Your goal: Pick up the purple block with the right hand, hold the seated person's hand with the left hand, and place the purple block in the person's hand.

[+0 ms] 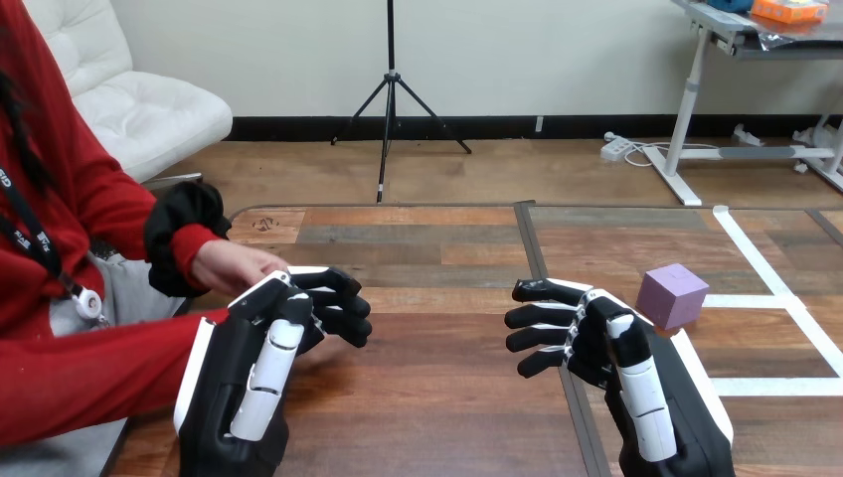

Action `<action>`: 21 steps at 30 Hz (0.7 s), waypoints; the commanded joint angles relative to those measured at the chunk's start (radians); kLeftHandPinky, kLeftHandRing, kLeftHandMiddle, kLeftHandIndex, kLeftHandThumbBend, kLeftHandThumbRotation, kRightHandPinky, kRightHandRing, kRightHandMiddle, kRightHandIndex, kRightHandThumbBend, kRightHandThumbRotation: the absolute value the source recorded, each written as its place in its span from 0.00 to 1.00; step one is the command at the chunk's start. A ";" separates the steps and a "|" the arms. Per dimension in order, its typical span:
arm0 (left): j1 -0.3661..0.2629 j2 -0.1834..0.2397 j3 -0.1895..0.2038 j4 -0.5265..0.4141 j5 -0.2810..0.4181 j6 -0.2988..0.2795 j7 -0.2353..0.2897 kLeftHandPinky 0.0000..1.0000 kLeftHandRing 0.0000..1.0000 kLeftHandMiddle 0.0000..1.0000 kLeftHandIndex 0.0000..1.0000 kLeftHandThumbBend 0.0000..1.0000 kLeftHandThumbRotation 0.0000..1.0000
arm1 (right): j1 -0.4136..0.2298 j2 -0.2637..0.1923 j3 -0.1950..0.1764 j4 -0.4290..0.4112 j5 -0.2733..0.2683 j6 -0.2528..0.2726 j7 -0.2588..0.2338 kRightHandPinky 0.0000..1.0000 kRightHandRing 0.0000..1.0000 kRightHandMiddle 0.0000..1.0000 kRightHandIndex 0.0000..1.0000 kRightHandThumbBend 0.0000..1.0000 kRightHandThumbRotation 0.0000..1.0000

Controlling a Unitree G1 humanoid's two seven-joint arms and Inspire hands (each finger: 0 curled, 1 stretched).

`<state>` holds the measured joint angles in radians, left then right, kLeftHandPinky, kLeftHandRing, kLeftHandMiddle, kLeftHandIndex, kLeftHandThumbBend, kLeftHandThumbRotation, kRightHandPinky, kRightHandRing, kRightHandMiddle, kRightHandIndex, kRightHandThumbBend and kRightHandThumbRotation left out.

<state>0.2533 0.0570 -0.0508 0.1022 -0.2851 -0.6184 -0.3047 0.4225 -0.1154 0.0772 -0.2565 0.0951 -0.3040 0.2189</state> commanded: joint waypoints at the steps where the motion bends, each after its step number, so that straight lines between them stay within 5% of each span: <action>1: -0.063 -0.012 0.014 -0.033 -0.010 0.002 -0.006 0.44 0.49 0.53 0.54 0.57 0.76 | -0.059 0.007 -0.003 -0.020 -0.008 -0.013 -0.008 0.51 0.60 0.64 0.69 0.77 1.00; 21: -0.064 -0.016 0.022 -0.031 -0.020 0.001 -0.026 0.45 0.49 0.53 0.54 0.57 0.76 | -0.063 0.013 -0.004 -0.009 -0.014 -0.021 -0.011 0.46 0.56 0.62 0.67 0.76 1.00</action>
<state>0.2532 0.0518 -0.0329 0.1022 -0.2935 -0.6158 -0.3194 0.4217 -0.1146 0.0772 -0.2561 0.0806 -0.3043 0.2174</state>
